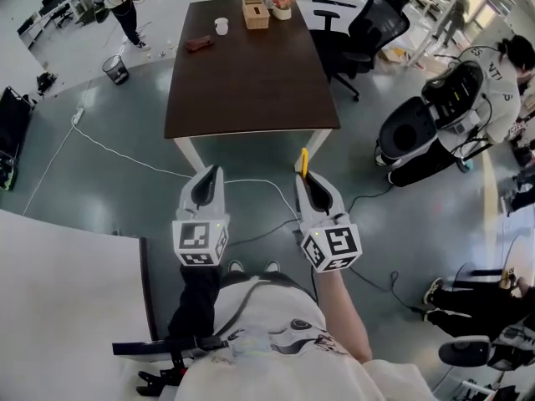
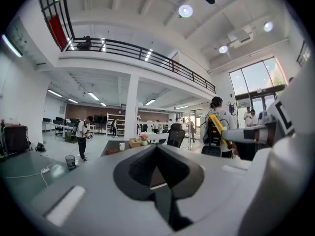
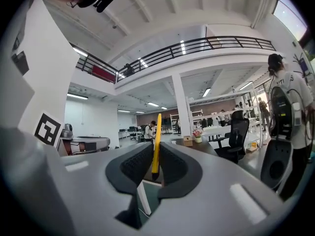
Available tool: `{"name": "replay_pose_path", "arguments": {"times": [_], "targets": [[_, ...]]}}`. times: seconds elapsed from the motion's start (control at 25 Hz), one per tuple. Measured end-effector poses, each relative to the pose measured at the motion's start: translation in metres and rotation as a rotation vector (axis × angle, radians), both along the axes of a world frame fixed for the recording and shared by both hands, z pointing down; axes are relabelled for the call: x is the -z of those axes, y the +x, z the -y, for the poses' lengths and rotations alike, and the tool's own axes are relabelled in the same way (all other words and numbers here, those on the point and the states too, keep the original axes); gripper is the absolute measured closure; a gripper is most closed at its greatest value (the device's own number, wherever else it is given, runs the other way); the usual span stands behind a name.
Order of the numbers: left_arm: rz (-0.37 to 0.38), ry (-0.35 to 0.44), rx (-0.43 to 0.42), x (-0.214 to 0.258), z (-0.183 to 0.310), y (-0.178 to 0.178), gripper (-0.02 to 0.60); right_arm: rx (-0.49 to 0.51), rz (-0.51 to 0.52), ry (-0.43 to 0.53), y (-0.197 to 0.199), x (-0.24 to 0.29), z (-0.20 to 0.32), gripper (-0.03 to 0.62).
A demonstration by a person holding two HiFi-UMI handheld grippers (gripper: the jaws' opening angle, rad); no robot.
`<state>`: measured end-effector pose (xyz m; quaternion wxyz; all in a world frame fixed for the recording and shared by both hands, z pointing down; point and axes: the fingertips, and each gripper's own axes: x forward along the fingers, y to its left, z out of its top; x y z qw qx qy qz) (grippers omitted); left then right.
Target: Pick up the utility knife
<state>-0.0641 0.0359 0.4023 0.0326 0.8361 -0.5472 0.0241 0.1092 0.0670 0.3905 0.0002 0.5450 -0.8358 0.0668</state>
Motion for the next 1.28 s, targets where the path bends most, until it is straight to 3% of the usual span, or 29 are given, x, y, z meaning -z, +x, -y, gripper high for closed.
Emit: {"name": "replay_pose_path", "arguments": {"times": [0.24, 0.56, 1.28], "targets": [[0.011, 0.121, 0.03, 0.034, -0.007, -0.001, 0.584, -0.002, -0.04, 0.068, 0.009, 0.017, 0.001, 0.548], [0.002, 0.141, 0.087, 0.04, -0.008, -0.022, 0.584, -0.018, -0.086, 0.144, 0.003, 0.03, 0.003, 0.548], [0.015, 0.137, 0.06, 0.037, 0.012, -0.009, 0.584, -0.033, -0.09, 0.149, 0.007, 0.024, 0.019, 0.548]]}}
